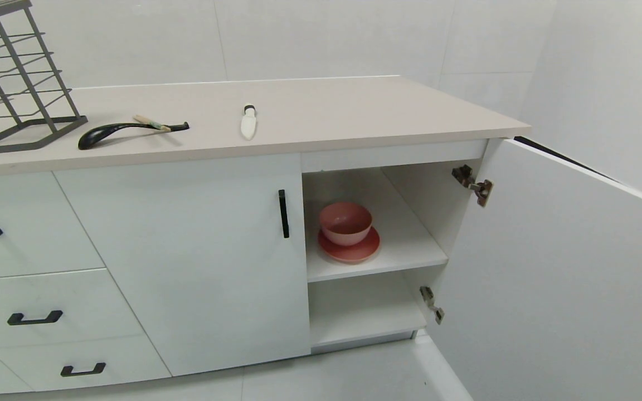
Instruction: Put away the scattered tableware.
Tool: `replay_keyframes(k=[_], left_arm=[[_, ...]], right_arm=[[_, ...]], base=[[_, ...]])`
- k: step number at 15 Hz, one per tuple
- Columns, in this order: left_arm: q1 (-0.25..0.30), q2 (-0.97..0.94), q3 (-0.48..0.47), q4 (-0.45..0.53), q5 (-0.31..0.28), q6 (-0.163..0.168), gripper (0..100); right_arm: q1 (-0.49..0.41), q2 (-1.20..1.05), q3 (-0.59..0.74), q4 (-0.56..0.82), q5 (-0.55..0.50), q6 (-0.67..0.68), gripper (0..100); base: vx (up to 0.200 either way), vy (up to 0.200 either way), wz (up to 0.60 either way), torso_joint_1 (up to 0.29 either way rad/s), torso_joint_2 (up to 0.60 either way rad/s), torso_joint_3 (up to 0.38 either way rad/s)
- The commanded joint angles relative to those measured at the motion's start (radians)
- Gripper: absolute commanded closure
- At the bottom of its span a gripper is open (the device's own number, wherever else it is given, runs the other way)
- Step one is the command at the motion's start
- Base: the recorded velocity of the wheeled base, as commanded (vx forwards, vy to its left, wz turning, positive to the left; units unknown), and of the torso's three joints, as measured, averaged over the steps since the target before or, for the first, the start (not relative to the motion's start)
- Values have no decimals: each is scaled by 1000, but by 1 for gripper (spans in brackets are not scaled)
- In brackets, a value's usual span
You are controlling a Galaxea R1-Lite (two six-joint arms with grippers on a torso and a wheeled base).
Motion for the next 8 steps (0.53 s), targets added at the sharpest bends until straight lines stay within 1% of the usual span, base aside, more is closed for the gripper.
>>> replay_keyframes(k=[1,3,4,5,6,8], left_arm=[[3,-7,0,36,18,27,0],[0,-16,0,52,18,15,0],[-1,-19,0,52,16,-13,0],[-4,-25,0,52,16,-42,0],[-6,-33,0,53,15,-70,0],[-7,-37,0,53,13,-67,0]], right_arm=[[-19,-82,9,1,6,27,0],[48,-80,-5,0,21,102,0],[85,-83,-2,1,23,130,0],[87,-95,21,4,24,130,0],[77,-163,78,3,27,130,0],[48,-223,96,43,10,129,0]], base=[[0,0,0,0,0,0],[0,0,0,0,0,0],[0,0,0,0,0,0],[0,0,0,0,0,0],[0,0,0,0,0,0],[0,0,0,0,0,0]])
